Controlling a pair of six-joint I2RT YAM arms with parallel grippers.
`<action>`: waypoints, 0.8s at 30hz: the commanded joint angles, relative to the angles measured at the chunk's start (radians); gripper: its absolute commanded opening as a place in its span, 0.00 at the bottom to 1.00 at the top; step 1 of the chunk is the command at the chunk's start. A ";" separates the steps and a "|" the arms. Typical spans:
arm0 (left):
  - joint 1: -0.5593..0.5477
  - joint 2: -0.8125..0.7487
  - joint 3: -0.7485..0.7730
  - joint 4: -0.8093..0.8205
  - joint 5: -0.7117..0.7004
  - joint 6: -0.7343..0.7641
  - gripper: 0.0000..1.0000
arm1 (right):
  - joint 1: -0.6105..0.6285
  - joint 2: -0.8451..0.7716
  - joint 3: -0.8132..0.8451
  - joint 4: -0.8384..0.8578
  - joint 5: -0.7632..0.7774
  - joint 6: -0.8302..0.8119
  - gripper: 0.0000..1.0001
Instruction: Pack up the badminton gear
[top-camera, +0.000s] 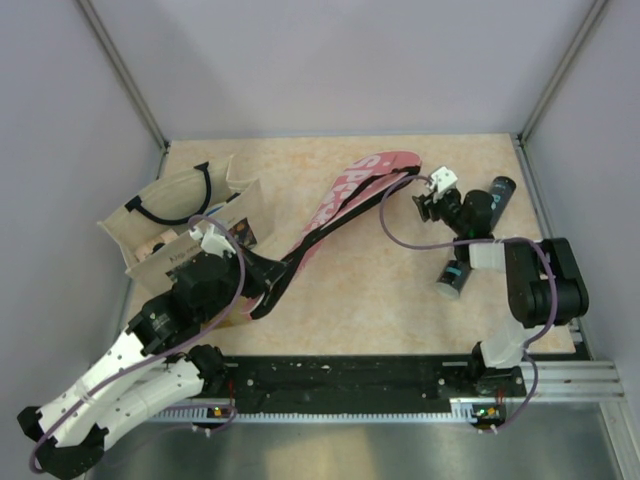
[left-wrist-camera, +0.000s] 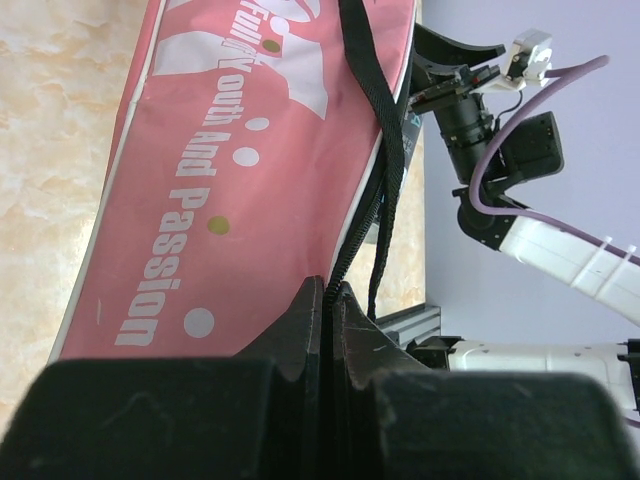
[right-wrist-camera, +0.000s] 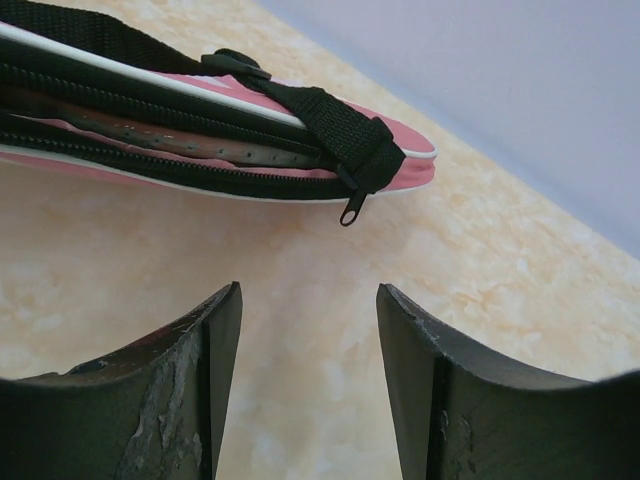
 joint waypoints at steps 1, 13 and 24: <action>0.006 -0.015 0.041 0.128 0.003 -0.034 0.00 | 0.004 0.059 0.000 0.196 0.017 0.016 0.56; 0.006 -0.026 0.051 0.116 0.019 -0.025 0.00 | 0.067 0.215 0.055 0.403 0.175 0.030 0.54; 0.006 -0.026 0.066 0.090 0.016 -0.016 0.00 | 0.108 0.321 0.094 0.541 0.244 0.044 0.43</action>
